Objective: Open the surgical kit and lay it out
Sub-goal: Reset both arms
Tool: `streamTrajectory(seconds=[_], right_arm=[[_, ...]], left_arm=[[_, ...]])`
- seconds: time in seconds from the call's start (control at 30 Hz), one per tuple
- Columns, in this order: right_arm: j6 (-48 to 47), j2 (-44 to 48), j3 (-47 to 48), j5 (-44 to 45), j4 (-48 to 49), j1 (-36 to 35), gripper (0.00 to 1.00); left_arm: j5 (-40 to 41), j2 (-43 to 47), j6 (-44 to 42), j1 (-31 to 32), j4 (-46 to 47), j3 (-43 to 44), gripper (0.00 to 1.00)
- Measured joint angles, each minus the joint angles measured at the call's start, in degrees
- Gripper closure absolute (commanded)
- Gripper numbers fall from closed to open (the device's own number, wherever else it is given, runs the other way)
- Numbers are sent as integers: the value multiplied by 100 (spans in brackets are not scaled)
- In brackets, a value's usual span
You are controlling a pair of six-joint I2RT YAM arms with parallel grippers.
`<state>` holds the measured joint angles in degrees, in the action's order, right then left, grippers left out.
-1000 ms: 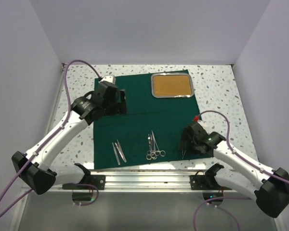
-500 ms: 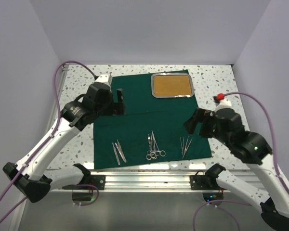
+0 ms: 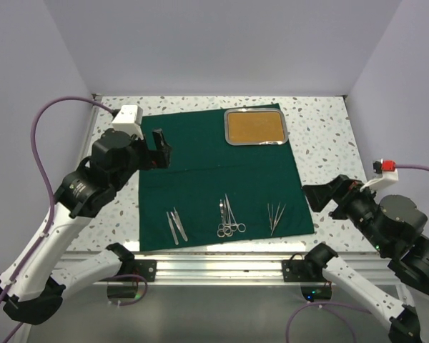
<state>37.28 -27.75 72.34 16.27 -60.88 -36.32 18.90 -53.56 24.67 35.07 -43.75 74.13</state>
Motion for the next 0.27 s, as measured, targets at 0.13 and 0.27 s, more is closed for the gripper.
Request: streamTrajectory(seconds=[0.13,0.27], right_arm=[[-28,-4,9,133,-24,0,1],[-46,-50,31,227,-37,0,1]], left_arm=[[120,2,-48,0,-15,0,0],[256,15,-50,0,-81,0,0]])
